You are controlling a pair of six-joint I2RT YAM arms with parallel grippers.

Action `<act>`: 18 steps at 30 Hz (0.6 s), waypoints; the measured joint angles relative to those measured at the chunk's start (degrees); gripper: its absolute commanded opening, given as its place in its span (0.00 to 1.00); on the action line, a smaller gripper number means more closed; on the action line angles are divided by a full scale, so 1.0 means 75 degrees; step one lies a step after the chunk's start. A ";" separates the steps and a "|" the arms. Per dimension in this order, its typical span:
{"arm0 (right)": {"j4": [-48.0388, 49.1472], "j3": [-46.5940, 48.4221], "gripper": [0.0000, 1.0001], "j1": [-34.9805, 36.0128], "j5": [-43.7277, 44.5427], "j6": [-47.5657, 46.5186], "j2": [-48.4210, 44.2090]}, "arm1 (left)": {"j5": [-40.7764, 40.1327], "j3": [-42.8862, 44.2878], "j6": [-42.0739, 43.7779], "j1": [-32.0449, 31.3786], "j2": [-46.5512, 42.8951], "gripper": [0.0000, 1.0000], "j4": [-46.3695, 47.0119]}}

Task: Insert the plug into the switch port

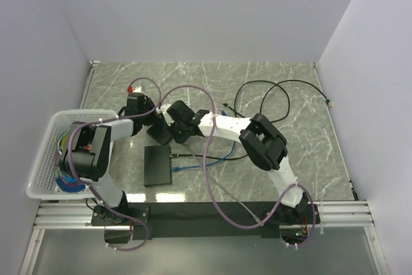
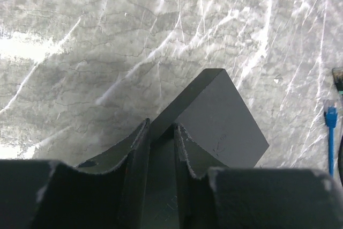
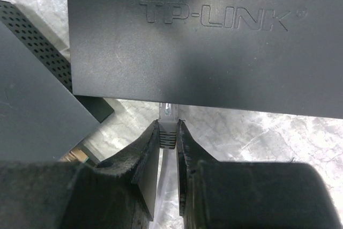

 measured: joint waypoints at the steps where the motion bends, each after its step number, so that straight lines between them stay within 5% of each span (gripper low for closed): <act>1: -0.0140 0.0131 0.00 -0.0020 0.0006 0.0006 0.0067 | -0.0003 -0.0055 -0.0052 0.0000 -0.0003 0.27 0.0087; 18: -0.0816 0.0758 0.00 -0.0090 0.0114 0.0994 0.0417 | -0.0239 -0.0950 -0.1102 0.0009 -0.0154 0.16 0.1556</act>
